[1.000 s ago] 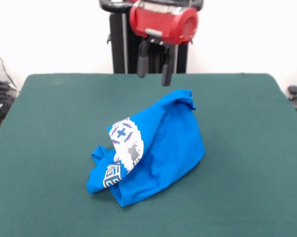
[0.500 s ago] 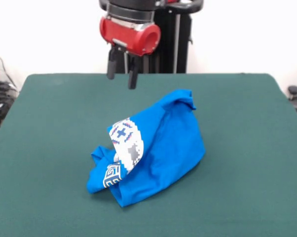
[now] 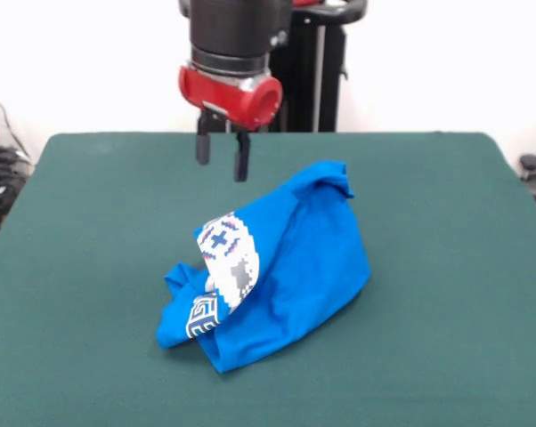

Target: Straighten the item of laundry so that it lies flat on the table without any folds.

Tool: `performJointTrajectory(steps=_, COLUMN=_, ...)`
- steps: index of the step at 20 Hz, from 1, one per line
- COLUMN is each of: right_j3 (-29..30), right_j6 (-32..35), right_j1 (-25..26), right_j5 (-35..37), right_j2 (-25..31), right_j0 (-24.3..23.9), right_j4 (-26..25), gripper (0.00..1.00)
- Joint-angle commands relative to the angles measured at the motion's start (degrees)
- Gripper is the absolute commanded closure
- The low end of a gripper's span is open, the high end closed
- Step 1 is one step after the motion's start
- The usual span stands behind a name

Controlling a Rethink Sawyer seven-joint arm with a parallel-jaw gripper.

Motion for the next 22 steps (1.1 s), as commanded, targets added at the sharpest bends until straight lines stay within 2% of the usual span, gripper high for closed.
performJointTrajectory(steps=1, right_j3=-0.48, right_j6=-0.56, right_j1=2.02, right_j5=0.21, right_j2=9.27, right_j0=2.12, right_j4=-2.87, gripper=0.0)
performJointTrajectory(steps=8, right_j3=-1.96, right_j6=1.59, right_j1=6.83, right_j5=-5.19, right_j2=10.65, right_j0=1.63, right_j4=-4.13, gripper=0.0)
performJointTrajectory(steps=12, right_j3=-2.05, right_j6=3.0, right_j1=9.27, right_j5=-9.86, right_j2=8.21, right_j0=2.62, right_j4=-6.04, gripper=0.0)
performJointTrajectory(steps=17, right_j3=-3.37, right_j6=1.61, right_j1=13.01, right_j5=-15.43, right_j2=7.17, right_j0=0.7, right_j4=-10.17, gripper=0.0)
performJointTrajectory(steps=22, right_j3=-3.09, right_j6=5.76, right_j1=15.51, right_j5=-21.47, right_j2=2.5, right_j0=4.06, right_j4=-11.11, gripper=0.0)
